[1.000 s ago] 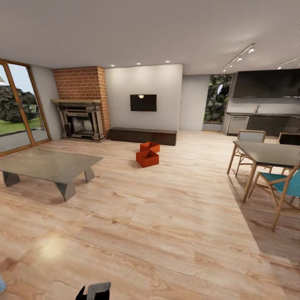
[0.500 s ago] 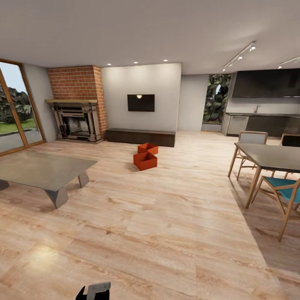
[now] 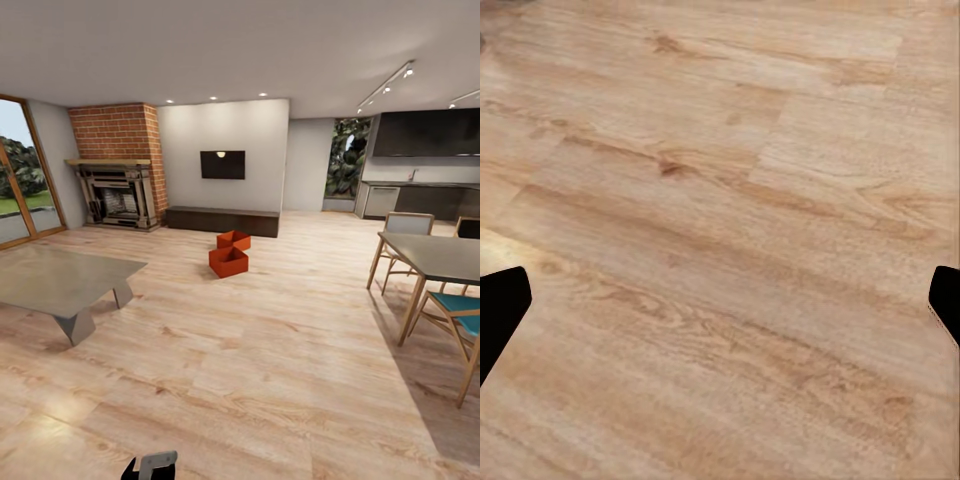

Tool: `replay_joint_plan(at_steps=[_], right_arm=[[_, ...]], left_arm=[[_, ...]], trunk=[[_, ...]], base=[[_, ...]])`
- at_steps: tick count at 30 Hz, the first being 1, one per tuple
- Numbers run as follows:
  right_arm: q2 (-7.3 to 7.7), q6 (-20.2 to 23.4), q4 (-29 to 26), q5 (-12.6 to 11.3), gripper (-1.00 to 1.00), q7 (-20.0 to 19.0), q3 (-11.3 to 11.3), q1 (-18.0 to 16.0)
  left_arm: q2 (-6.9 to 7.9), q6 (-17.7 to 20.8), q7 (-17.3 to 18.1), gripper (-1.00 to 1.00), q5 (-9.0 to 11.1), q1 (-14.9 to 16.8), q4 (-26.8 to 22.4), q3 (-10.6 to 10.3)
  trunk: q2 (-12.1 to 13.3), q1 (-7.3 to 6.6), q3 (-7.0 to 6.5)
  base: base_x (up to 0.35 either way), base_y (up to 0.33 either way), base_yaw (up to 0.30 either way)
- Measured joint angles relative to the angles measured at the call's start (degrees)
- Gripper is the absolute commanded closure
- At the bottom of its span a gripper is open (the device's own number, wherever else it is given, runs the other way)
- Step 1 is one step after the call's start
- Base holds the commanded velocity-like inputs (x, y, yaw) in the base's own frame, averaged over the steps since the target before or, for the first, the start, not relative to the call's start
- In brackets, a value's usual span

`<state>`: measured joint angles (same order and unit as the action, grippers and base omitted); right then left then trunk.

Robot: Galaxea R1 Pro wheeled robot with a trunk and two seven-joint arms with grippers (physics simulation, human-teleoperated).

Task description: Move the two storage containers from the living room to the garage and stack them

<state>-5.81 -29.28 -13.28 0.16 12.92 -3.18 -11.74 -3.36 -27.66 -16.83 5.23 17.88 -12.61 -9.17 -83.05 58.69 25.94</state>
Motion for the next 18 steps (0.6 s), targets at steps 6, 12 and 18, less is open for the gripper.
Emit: replay_joint_plan(at_steps=[6,12,18], right_arm=[[0.0,0.0,0.03,0.01,-1.0,0.0,0.0,0.0],[0.0,0.0,0.02,0.0,-1.0,0.0,0.0,0.0],[0.0,0.0,0.0,0.0,-1.0,0.0,0.0,0.0]], left_arm=[[0.0,0.0,-0.05,-1.0,0.03,0.0,0.0,0.0],[0.0,0.01,-0.05,-1.0,0.03,0.0,0.0,0.0],[0.0,0.01,-0.05,-1.0,0.01,0.0,0.0,0.0]], trunk=[[0.0,0.0,0.0],[0.0,0.0,0.0],[0.0,0.0,0.0]], base=[[0.34,-0.15,0.0],[0.34,-0.15,0.0],[0.34,-0.15,0.0]])
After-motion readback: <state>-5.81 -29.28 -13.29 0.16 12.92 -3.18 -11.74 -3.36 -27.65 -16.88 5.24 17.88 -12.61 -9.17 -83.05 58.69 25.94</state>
